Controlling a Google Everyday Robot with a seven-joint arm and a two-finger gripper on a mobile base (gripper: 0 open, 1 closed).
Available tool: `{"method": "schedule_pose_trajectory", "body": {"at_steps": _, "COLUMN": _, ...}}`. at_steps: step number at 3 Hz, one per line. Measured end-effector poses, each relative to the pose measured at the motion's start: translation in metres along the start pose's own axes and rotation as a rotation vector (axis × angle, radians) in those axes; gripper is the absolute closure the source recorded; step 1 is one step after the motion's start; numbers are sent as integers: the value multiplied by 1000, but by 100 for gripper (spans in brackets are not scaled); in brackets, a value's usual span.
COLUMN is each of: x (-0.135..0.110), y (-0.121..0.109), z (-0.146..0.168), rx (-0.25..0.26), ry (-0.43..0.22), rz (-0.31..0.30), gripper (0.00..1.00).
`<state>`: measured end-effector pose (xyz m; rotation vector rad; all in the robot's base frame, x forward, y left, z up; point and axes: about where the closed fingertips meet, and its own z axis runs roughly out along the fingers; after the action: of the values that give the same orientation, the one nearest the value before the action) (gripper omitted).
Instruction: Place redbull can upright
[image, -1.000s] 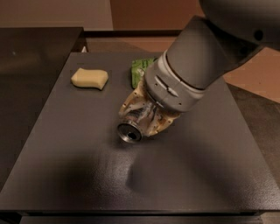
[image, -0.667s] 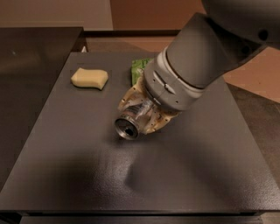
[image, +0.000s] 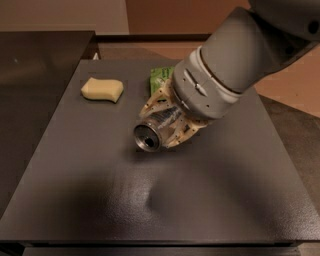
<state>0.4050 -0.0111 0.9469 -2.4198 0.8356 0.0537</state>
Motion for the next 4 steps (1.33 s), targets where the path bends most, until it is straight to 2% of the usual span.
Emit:
{"method": "schedule_pose_trajectory", "body": {"at_steps": 1, "x": 16, "y": -3, "z": -8, "rx": 67, "ry": -96, "rz": 197, "gripper": 100}}
{"method": "schedule_pose_trajectory", "body": {"at_steps": 2, "x": 28, "y": -8, "z": -15, "rx": 114, "ry": -187, "rz": 347, "gripper": 100}}
{"method": "schedule_pose_trajectory", "body": {"at_steps": 4, "x": 37, "y": -22, "z": -26, "rx": 278, "ry": -318, "rz": 655, "gripper": 100}}
